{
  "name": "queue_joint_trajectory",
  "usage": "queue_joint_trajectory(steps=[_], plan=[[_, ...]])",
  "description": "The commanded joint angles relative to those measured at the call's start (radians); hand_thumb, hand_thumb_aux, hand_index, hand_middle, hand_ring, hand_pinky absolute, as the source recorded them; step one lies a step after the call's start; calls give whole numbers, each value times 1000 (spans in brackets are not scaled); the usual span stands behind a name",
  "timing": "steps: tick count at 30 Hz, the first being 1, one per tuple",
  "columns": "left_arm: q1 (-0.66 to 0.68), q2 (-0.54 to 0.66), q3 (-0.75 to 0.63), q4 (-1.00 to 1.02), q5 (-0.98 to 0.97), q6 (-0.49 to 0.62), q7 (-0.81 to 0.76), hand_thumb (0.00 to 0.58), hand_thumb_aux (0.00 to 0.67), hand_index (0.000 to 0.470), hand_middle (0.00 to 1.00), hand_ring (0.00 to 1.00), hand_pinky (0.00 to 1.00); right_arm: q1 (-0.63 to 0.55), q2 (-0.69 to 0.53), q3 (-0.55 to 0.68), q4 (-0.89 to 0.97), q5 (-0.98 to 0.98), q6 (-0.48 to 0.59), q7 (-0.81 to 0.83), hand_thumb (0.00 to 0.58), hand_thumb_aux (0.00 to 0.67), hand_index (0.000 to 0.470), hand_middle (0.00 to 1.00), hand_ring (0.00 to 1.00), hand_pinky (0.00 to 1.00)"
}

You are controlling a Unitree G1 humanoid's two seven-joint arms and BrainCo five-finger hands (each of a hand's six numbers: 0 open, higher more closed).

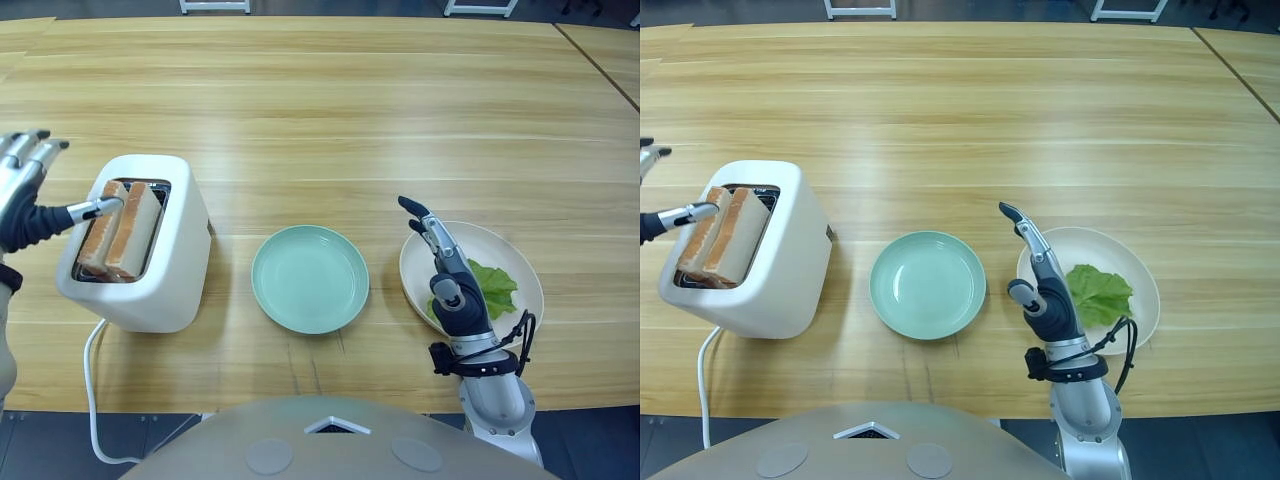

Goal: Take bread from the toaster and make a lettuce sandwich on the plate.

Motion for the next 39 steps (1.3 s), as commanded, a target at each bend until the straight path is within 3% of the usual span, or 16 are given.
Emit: queue_joint_trajectory(steps=[1,27,39], plan=[[23,15,-18,34,58,-26,-30,0,0,0,0,0,0,17,4,-18,3,-3,-10,-10,0,0,0,0,0,0],[-58,81,87,77,43,-131,-92,0,0,0,0,0,0,31,29,-7,8,-31,-22,-30,0,0,0,0,0,0],[-26,49,21,60,36,-176,-105,0,0,0,0,0,0,28,30,-4,9,-52,-25,-39,0,0,0,0,0,0]])
